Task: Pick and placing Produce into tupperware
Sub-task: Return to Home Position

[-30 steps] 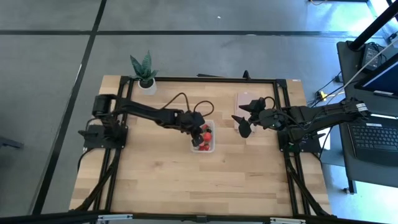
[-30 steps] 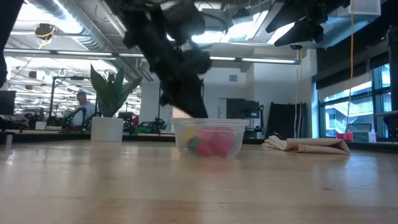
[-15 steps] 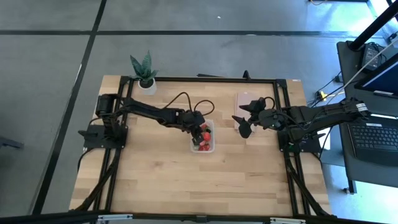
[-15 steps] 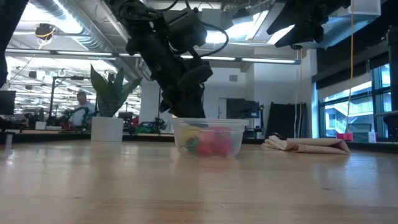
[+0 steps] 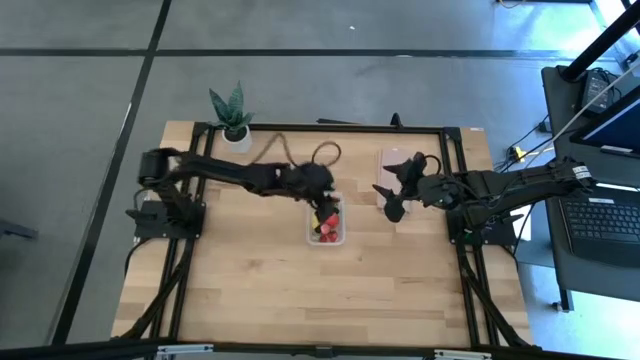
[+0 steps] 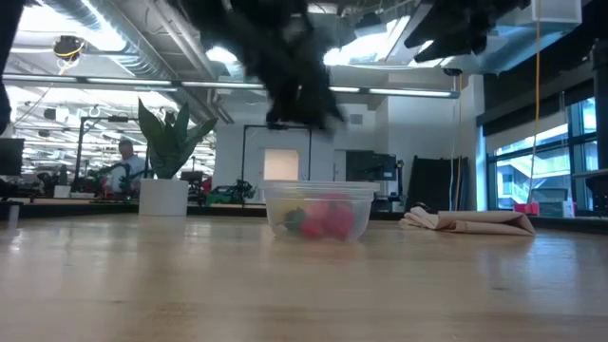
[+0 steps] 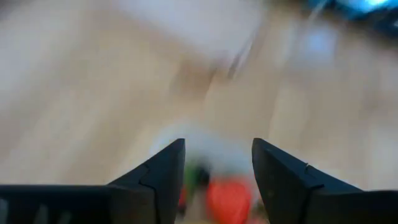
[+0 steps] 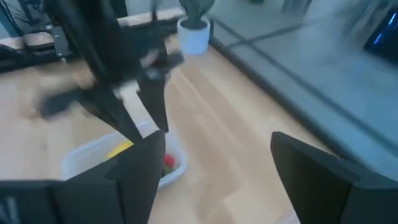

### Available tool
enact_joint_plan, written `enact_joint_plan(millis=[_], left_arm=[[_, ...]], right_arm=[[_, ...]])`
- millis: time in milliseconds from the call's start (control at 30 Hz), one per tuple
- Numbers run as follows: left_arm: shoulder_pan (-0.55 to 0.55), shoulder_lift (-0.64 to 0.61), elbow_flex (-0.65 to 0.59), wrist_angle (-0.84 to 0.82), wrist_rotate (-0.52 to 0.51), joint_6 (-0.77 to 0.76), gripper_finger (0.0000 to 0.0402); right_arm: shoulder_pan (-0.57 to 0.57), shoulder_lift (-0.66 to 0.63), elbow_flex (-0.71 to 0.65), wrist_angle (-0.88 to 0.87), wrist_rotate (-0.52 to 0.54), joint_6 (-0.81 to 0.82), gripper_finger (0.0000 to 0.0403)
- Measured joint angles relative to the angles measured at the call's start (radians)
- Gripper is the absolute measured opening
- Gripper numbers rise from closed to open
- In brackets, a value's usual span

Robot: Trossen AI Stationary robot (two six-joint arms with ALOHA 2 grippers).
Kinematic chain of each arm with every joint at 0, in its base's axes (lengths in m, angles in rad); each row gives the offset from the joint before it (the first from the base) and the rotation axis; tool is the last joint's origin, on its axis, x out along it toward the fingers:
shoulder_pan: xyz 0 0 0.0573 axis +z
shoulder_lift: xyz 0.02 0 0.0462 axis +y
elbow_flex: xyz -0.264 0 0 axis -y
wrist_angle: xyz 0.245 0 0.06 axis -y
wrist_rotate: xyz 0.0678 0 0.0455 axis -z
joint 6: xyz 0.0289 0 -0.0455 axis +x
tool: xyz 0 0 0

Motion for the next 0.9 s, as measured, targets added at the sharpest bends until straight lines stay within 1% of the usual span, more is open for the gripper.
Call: enact_joint_plan(millis=[67,200,267,333,433,533,633,700,800,900], left_arm=[[-0.001,-0.066,0.019,0.031,-0.03,0.077,0.0183],[0.0,-0.216,0.045,0.046,-0.092,0.302,0.0186],[0.0,-0.297,0.052,0.055,-0.129,0.357,0.0185],[-0.001,-0.366,0.052,0.052,-0.185,0.363,0.0182],[0.001,-0.442,0.052,0.027,-0.269,0.368,0.018],[0.004,-0.488,0.052,-0.006,-0.318,0.41,0.0179],[0.011,-0.506,0.051,-0.027,-0.337,0.418,0.0179],[0.023,-0.513,0.05,-0.019,-0.338,0.427,0.0179],[0.053,-0.535,0.049,-0.034,-0.337,0.467,0.0179],[0.099,-0.571,0.049,-0.044,-0.339,0.469,0.0179]], right_arm=[[0.0,0.0,0.0,0.033,0.037,-0.076,0.0294],[-0.019,-0.001,0.0,0.124,0.16,-0.165,0.0294],[-0.051,-0.001,0.0,0.155,0.168,-0.194,0.0294],[-0.094,-0.003,0.0,0.165,0.136,-0.243,0.0294],[-0.184,-0.003,0.0,0.176,0.047,-0.311,0.0294],[-0.291,-0.003,0.0,0.204,0.0,-0.364,0.0294],[-0.39,-0.019,0.0,0.265,-0.015,-0.41,0.0294],[-0.445,-0.05,0.0,0.29,-0.045,-0.433,0.0294],[-0.511,-0.115,0.0,0.286,-0.064,-0.474,0.0294],[-0.57,-0.189,0.0,0.242,-0.067,-0.49,0.0294]])
